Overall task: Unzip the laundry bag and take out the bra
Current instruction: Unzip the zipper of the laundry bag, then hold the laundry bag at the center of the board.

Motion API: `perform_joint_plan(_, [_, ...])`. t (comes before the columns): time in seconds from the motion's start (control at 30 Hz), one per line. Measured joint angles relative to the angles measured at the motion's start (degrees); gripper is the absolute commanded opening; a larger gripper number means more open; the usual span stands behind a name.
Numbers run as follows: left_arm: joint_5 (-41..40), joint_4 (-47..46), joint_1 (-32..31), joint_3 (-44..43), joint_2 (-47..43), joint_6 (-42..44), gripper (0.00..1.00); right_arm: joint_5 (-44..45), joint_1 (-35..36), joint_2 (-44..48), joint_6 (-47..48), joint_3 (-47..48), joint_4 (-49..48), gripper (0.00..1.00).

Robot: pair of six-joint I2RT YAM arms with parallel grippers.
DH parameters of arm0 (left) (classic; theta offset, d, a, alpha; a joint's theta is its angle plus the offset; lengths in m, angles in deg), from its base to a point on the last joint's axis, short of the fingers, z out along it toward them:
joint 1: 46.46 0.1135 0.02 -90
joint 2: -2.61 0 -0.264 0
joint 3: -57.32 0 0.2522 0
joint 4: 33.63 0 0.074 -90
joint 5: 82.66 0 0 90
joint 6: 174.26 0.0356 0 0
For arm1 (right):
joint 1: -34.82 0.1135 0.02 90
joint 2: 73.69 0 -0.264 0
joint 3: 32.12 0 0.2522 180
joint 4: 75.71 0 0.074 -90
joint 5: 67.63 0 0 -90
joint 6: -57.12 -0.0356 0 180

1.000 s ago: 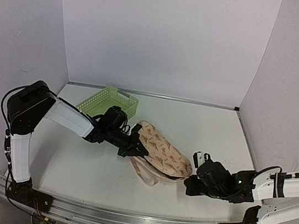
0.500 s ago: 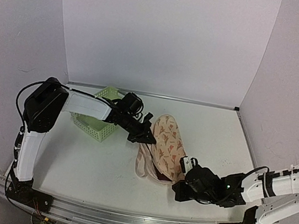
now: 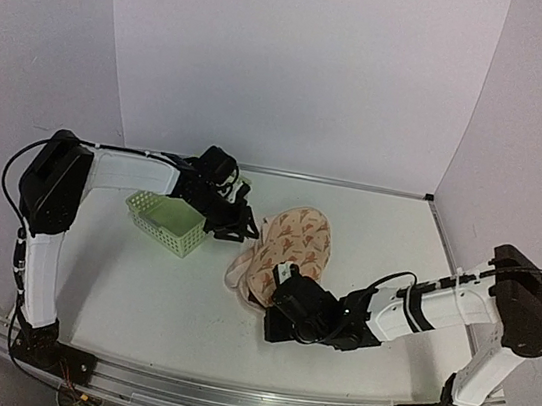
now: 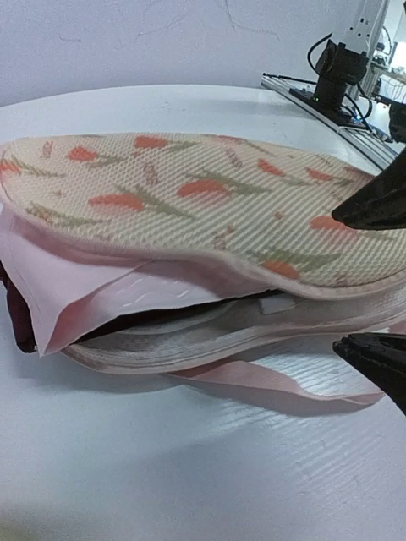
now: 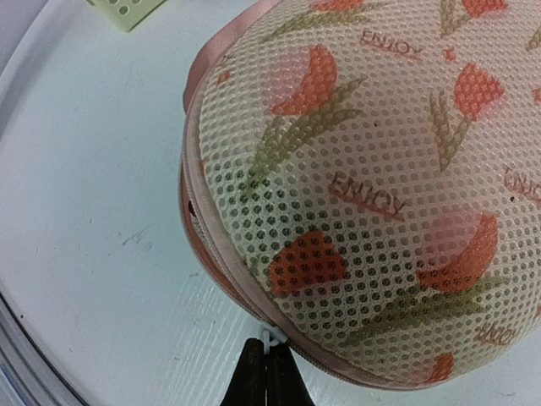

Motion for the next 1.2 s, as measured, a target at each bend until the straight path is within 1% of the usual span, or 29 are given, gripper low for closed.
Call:
perform_joint_plan(0.2, [-3.37,2.16,-0.42,4.81,-11.74,0.63,0.59,-0.22,-1.38,-3.93,0.09,3.06,0.04,0.0])
perform_joint_plan(0.27, [-3.54,1.92,-0.7,6.95,-15.13,0.22,0.65,-0.37,-1.95,-4.26,0.26,3.58,0.0,0.0])
perform_joint_plan(0.4, [-3.15,-0.33,-1.22,14.45,-21.51,-2.47,0.73,-0.66,-2.73,-4.46,0.76,4.5,-0.13,0.0])
perform_joint_plan(0.5, [-1.86,-3.93,-1.7,20.59,-23.8,-6.05,0.79,-0.81,-3.06,-4.46,1.25,4.92,-0.17,0.0])
perform_joint_plan(0.67, [0.13,-13.0,-2.51,31.3,-25.7,-14.21,0.82,-1.33,-3.06,-4.48,1.57,5.01,-0.5,0.0])
perform_joint_plan(0.8, [0.7,-19.91,-3.45,36.09,-25.81,-20.63,0.81,-1.79,-3.06,-4.46,1.68,5.01,-0.76,0.0])
perform_joint_plan(1.0, [0.63,-27.32,-6.32,36.13,-22.93,-26.84,0.8,-2.86,-3.06,-4.46,2.21,4.02,-2.71,0.0])
perform_joint_plan(1.2, [0.66,-30.45,-8.48,34.45,-16.9,-30.03,0.79,-3.96,-3.06,-4.09,2.93,2.47,-4.09,0.0])
